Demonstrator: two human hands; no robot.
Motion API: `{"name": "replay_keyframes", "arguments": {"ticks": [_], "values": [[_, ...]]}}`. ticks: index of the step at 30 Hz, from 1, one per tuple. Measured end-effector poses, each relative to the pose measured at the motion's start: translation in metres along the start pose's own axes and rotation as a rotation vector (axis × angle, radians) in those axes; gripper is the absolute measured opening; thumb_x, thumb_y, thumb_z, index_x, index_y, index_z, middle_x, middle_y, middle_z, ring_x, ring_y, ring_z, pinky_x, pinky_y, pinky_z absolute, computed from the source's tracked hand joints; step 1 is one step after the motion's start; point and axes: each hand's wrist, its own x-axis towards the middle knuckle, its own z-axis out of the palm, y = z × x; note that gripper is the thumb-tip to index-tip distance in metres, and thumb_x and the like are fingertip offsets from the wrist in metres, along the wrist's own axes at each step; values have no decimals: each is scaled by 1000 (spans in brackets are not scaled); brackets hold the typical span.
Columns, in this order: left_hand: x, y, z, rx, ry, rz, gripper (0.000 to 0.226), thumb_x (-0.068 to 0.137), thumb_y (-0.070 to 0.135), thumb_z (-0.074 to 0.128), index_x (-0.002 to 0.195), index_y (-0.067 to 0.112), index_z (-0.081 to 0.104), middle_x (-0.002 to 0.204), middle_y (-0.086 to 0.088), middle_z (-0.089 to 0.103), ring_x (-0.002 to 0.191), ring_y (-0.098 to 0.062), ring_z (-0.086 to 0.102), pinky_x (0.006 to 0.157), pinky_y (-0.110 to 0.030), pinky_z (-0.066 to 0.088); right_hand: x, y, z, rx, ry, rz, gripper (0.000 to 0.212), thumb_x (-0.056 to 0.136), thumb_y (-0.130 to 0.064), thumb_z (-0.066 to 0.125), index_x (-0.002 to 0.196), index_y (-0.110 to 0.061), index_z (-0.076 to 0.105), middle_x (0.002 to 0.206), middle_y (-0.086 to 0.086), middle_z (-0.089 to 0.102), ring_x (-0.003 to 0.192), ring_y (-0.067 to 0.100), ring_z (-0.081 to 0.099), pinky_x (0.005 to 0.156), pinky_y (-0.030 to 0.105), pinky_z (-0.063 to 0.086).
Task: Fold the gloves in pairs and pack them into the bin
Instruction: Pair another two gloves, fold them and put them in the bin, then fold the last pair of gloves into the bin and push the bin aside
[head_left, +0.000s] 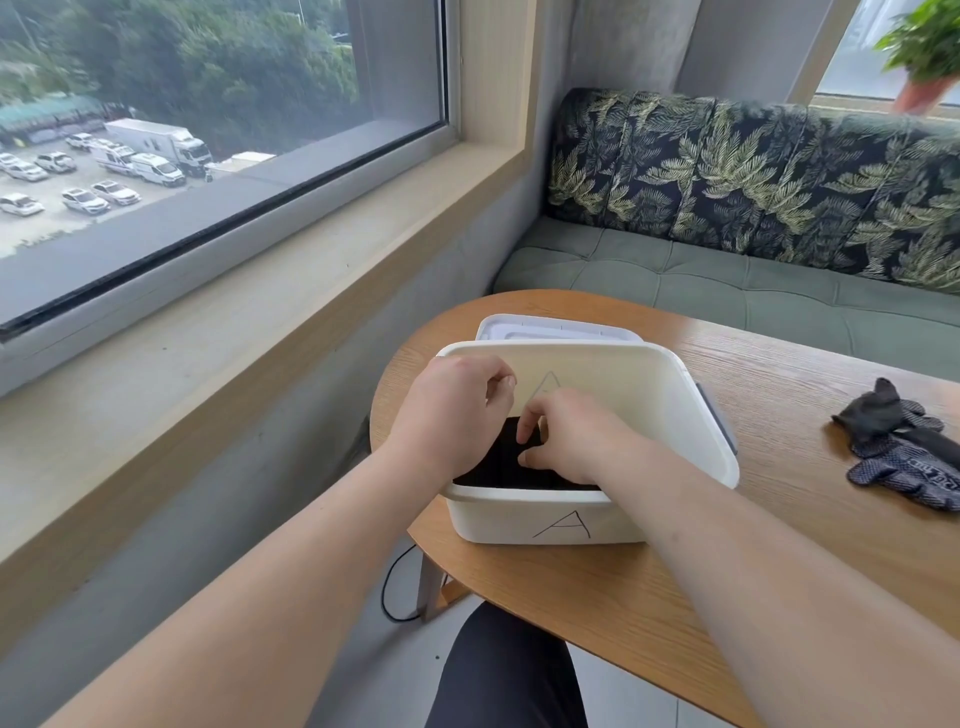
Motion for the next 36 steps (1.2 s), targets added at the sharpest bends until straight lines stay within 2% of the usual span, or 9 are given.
{"name": "replay_keyframes", "arguments": {"ticks": [5,10,17,20,26,29,31,33,36], "values": [[0,0,1,29,-19,-7,19,105,28,58,105,27,76,91,11,75,87,-14,66,77,-35,55,3,0,4,-72,-57,-50,12,95,-25,76,107,-25,78,105,-4,75,101,20,69,91,36,58],[2,4,0,43,-33,-25,18,106,29,58,104,27,76,94,12,74,85,-12,62,70,-29,44,9,-8,7,-243,-261,-50,38,106,-11,52,137,-22,71,132,2,72,120,25,67,105,39,55],[0,10,-3,126,-119,-35,22,107,33,54,113,27,74,100,11,72,95,-15,62,75,-30,50,-5,-17,-10,-307,-383,-43,54,99,3,38,143,-14,64,143,9,65,130,33,61,111,47,50],[-2,14,-7,173,-139,-18,25,107,33,51,119,28,72,105,8,73,100,-19,63,81,-36,54,-22,-18,-29,-213,-294,-23,65,98,7,36,153,-23,56,148,2,62,135,30,58,114,44,48],[-2,23,-14,358,-151,61,29,107,34,47,125,31,69,108,6,73,106,-24,62,91,-37,49,-48,5,-47,-147,-145,27,60,103,4,37,153,-25,56,151,-1,60,138,27,56,116,37,46],[3,37,-15,368,-163,70,31,107,37,46,129,34,68,114,6,72,109,-25,62,94,-40,51,-58,21,-55,-122,-54,66,59,106,0,35,153,-30,55,152,-9,58,144,20,51,115,29,36],[5,49,-14,366,-170,98,31,107,38,46,131,34,66,121,9,70,115,-23,62,94,-41,52,-63,30,-59,-111,38,85,62,105,-2,34,152,-39,54,150,-14,60,144,16,51,117,32,31],[4,64,-9,374,-170,145,33,109,38,45,135,35,63,131,12,65,125,-19,59,93,-35,47,-67,42,-62,-68,147,85,62,104,-4,35,149,-42,55,149,-12,61,140,19,54,119,42,40],[3,86,3,306,-216,180,37,110,37,47,145,32,57,148,10,54,137,-17,48,98,-33,43,-76,62,-67,-36,262,94,59,103,-8,36,149,-40,55,154,-2,57,138,25,54,109,44,50]]}}
